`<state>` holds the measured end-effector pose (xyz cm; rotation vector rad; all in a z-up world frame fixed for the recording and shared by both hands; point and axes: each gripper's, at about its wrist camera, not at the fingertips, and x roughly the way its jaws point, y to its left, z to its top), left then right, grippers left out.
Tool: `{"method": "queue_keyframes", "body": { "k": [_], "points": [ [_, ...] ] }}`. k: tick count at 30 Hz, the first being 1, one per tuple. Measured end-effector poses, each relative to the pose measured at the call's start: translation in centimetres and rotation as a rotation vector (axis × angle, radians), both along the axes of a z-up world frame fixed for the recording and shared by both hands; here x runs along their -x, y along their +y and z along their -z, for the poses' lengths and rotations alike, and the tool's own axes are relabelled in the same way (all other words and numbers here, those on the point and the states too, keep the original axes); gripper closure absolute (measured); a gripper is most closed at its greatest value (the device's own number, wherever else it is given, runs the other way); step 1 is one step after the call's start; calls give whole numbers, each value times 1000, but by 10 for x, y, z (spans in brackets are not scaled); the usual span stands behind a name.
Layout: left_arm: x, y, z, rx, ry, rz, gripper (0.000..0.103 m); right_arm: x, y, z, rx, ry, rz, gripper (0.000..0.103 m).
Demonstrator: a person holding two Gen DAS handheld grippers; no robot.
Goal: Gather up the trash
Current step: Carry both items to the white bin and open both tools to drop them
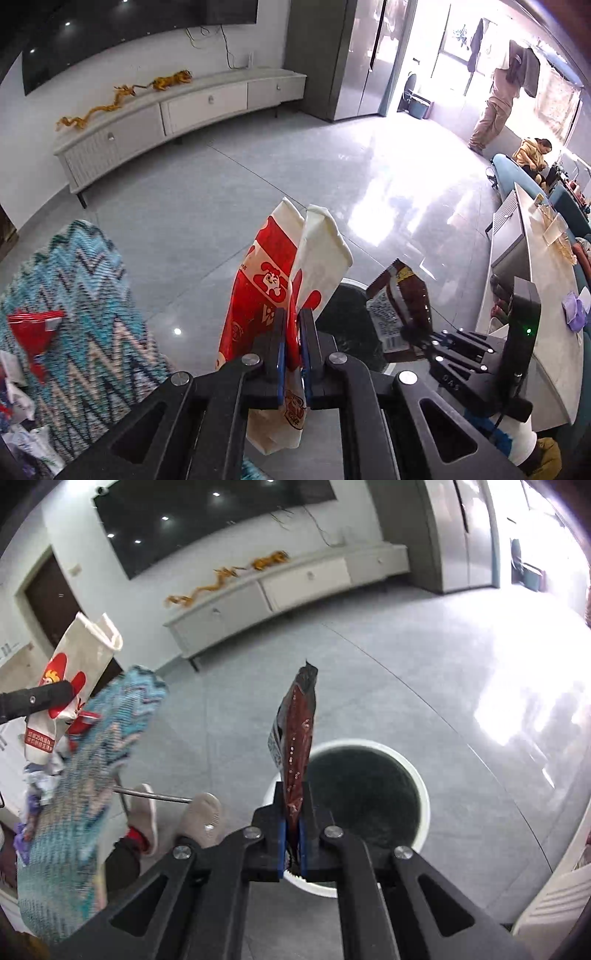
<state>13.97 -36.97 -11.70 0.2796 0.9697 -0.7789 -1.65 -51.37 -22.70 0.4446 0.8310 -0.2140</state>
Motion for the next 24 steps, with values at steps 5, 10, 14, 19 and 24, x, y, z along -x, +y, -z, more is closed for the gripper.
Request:
{"method": "queue_keyframes", "body": {
  "k": [5,10,14,19,24],
  "points": [
    [-6,-51,46,-15,84,18,89,-17,-28,42,-30,81,43,95],
    [-14,-71,78,-23,130,17,48,-20,-42,75,-54,143,92,93],
    [-14,-72,77,3,166,27,45,-12,-44,88,-76,170,117,80],
    [-5,-43,45,43,66,39,45,-10,-37,78,-35,163,105,57],
    [16,-5,-2,114,-46,33,45,-6,-29,41,-14,92,117,51]
  ]
}}
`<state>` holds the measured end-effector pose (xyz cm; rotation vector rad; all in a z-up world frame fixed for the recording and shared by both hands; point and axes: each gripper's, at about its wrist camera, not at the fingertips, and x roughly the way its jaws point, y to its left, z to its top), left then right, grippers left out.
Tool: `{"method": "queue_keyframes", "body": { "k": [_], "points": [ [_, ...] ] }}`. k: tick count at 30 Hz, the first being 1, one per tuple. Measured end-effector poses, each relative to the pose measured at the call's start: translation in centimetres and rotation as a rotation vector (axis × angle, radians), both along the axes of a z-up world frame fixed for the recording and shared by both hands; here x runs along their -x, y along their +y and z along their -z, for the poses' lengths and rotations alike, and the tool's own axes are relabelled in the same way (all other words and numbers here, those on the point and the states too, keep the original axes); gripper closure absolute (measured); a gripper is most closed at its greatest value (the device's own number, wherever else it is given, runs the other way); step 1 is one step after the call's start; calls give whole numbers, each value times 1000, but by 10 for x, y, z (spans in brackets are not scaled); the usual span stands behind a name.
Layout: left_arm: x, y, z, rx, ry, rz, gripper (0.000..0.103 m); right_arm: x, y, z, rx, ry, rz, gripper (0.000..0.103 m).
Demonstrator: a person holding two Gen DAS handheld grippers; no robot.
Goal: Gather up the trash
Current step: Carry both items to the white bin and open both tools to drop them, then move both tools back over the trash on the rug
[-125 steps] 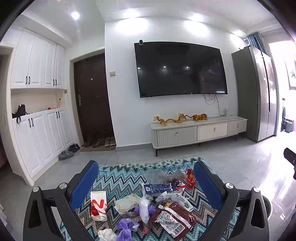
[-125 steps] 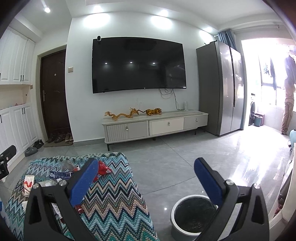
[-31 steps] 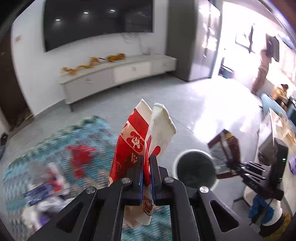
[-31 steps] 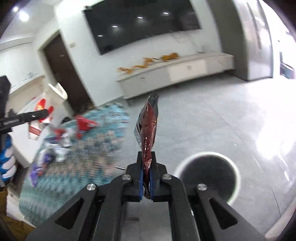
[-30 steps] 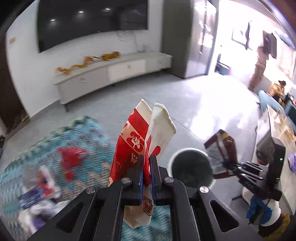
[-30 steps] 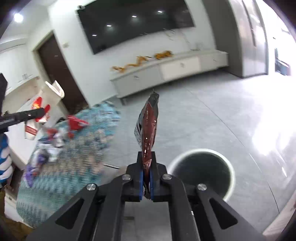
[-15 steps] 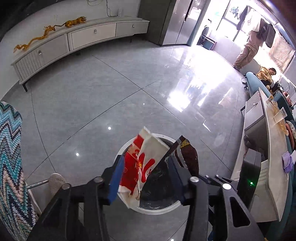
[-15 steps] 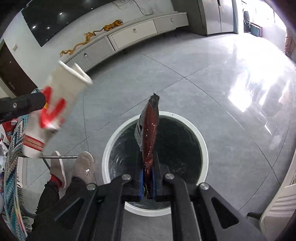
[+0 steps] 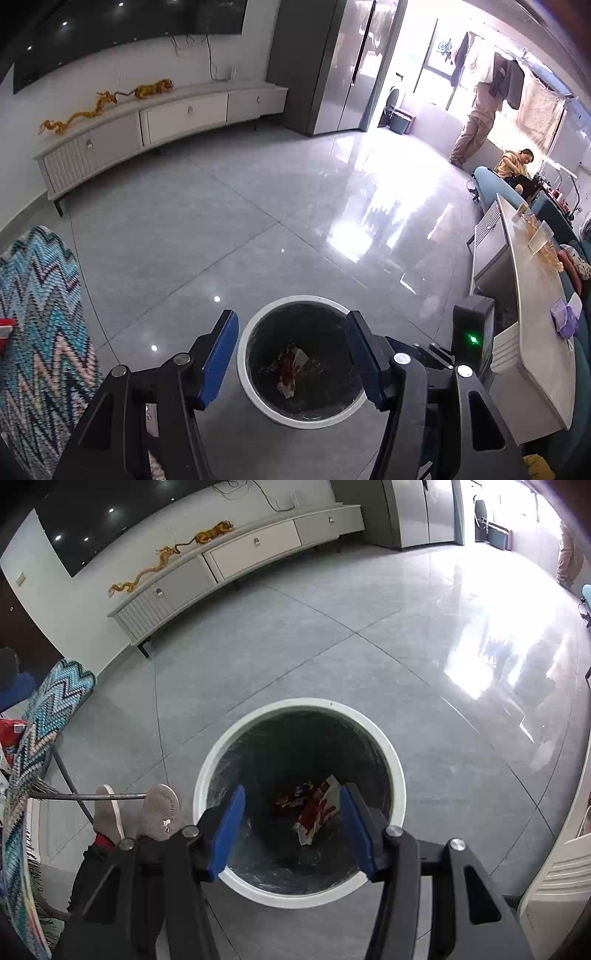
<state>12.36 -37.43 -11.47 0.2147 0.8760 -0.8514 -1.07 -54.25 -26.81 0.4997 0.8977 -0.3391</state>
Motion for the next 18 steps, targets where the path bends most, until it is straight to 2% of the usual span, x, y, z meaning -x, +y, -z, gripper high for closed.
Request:
{"method": "queue_keyframes", "body": {
  "k": [4,8,10,11,12,18],
  "points": [
    [22,37,-39,25,-102,-10,45,14,17,-54,38,-104,-4,51],
    [34,91,-73,50,-184,-79,43,31,54,-123,106,-236,-44,49],
    [39,123,-86,59,-218,-113,43,39,76,-155,141,-305,-72,33],
    [42,142,-93,67,-239,-129,43,44,87,-169,160,-343,-82,19],
    [45,158,-99,71,-257,-143,43,48,98,-182,174,-380,-93,9],
    [60,265,-120,84,-344,-254,40,61,158,-242,190,-563,-166,0]
  ]
}}
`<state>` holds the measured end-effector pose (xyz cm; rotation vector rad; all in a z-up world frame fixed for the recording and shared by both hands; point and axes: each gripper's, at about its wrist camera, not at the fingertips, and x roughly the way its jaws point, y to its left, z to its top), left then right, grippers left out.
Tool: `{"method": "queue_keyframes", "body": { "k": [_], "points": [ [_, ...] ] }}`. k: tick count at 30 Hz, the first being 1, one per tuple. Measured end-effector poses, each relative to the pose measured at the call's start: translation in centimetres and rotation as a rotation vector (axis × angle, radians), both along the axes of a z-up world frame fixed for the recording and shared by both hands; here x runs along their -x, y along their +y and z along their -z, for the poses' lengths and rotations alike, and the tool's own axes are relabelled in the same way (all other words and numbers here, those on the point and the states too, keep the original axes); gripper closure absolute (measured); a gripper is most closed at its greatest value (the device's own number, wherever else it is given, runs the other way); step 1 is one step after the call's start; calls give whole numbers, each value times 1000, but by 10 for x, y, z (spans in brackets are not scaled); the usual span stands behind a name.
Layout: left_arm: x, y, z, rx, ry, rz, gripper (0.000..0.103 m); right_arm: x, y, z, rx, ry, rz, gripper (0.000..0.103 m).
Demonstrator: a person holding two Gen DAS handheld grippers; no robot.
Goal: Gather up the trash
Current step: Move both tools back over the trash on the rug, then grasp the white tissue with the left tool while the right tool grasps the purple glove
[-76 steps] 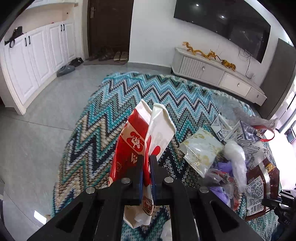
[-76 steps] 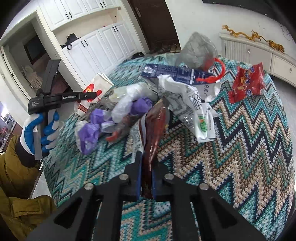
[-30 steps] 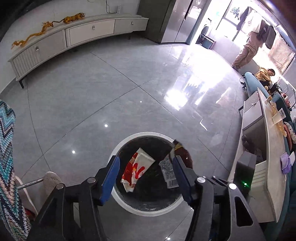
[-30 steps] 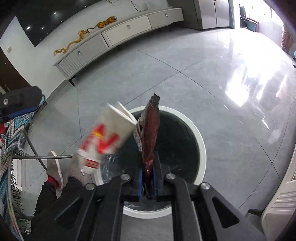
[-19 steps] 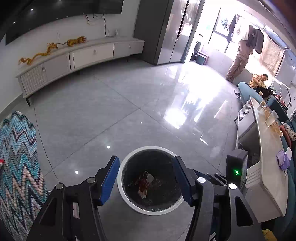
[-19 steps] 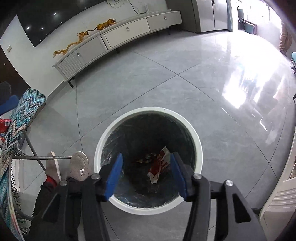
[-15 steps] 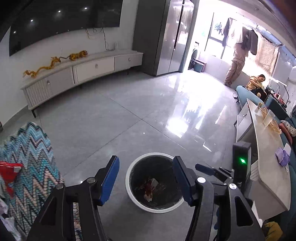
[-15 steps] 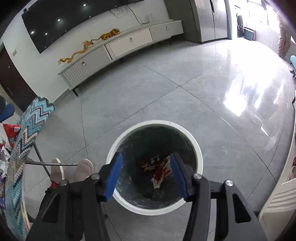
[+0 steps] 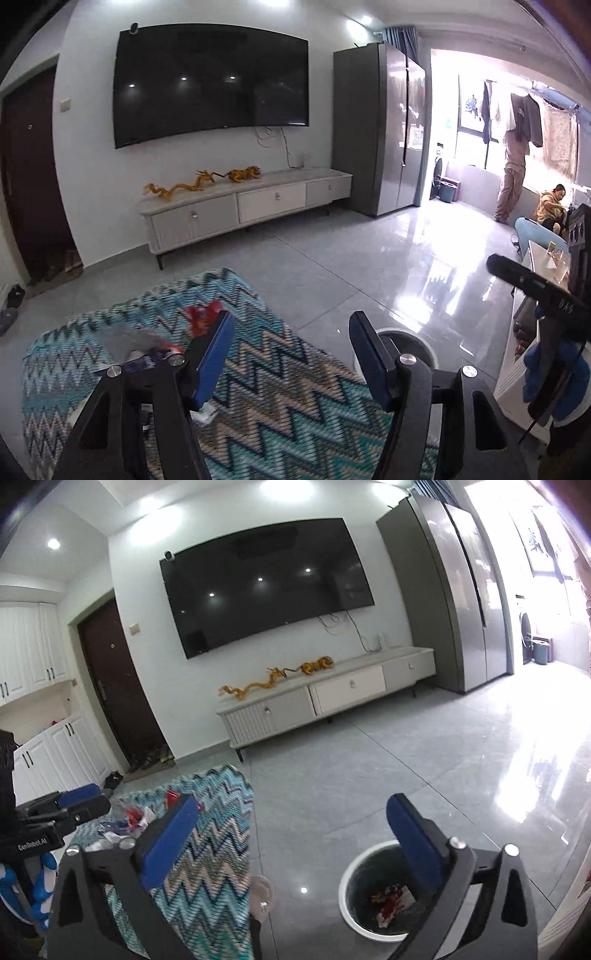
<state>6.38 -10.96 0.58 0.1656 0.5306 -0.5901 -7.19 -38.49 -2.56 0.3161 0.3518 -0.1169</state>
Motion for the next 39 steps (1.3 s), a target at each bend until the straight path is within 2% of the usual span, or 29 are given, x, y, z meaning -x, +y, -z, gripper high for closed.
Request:
{"method": "queue_keyframes", "body": {
  "k": [4,9,13,16,22,26,28,29,33,39],
  "points": [
    [-2,86,0,-1,-16,-122,40,-8,36,-24,43,-43,-67,0],
    [-11,187,28,-50,17,-308,40,-32,76,-29,110,2,-164,0],
    [-17,253,66,-73,104,-446,40,-48,107,-16,124,47,-239,0],
    [-13,283,96,-37,204,-491,41,-64,126,-2,113,94,-302,0],
    [-9,280,145,12,371,-408,49,-104,181,30,126,207,-477,0],
    [-12,276,170,6,428,-341,55,-121,219,51,138,279,-595,0],
    [-13,271,181,6,450,-312,63,-128,240,61,137,314,-671,1],
    [-14,270,185,10,461,-302,74,-132,251,66,132,333,-712,5],
    [-11,268,193,27,441,-278,85,-142,299,85,125,414,-880,29],
    [-1,284,191,91,410,-318,89,-150,375,107,217,490,-1063,39]
  ]
}}
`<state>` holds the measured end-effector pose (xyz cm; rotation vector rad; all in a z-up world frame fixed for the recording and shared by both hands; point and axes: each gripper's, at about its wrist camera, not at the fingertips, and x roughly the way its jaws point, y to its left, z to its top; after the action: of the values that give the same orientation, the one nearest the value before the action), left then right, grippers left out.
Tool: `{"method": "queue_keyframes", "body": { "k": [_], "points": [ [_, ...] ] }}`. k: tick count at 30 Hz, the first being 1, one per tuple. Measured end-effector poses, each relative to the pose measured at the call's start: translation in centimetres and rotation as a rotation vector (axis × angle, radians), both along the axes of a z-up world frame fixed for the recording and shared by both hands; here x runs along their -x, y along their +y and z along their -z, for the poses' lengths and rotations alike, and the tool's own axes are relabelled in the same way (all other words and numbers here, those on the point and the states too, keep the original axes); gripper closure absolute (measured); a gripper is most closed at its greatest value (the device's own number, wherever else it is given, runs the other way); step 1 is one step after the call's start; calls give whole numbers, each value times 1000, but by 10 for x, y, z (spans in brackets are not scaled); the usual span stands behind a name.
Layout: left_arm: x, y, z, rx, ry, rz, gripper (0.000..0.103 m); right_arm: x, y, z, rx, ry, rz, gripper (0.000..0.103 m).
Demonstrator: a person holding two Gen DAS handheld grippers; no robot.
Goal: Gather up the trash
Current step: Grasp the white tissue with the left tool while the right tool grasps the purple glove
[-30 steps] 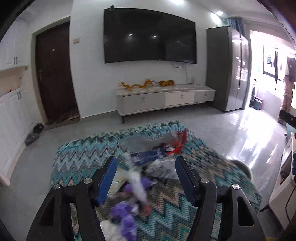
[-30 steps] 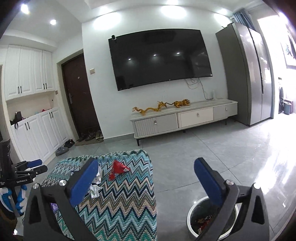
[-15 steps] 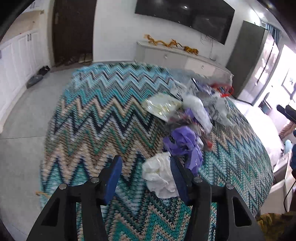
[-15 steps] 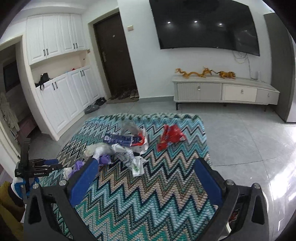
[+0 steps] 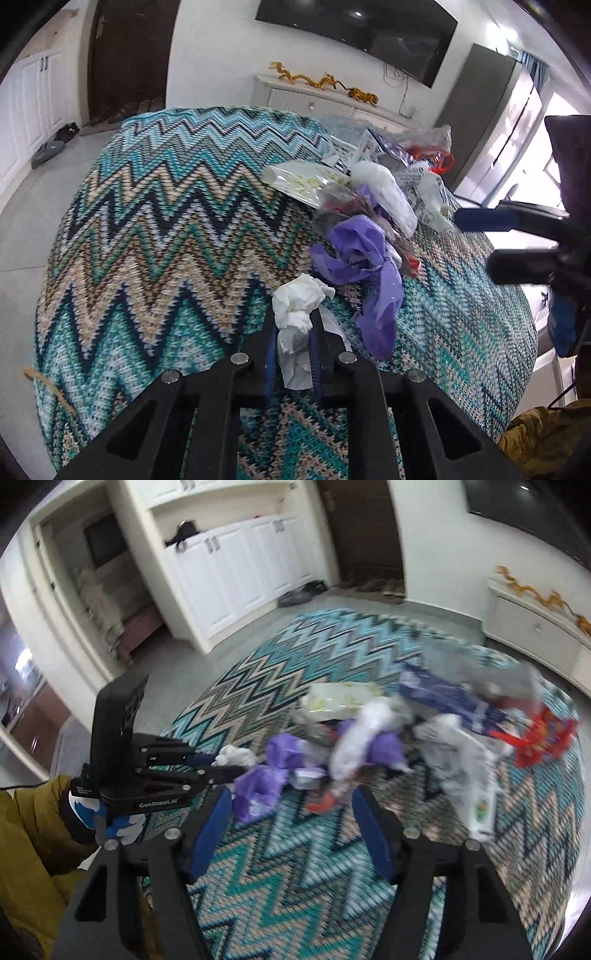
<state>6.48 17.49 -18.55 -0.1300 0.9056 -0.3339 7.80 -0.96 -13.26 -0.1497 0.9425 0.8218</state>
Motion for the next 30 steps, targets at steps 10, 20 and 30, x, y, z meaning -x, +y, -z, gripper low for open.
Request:
{"method": "queue_keyframes", "body": {
  "k": [10,20,30],
  "points": [
    [25,36,-24,71,-83,-94,89,-23,68,46,216,-2,-18,57],
    [34,37,-63,26,-157,-126,89,-7,48,30,127,0,-44,82],
    [36,2,-114,-48,-221,-89,89,31,-24,-34,-178,-71,-50,82]
  ]
}}
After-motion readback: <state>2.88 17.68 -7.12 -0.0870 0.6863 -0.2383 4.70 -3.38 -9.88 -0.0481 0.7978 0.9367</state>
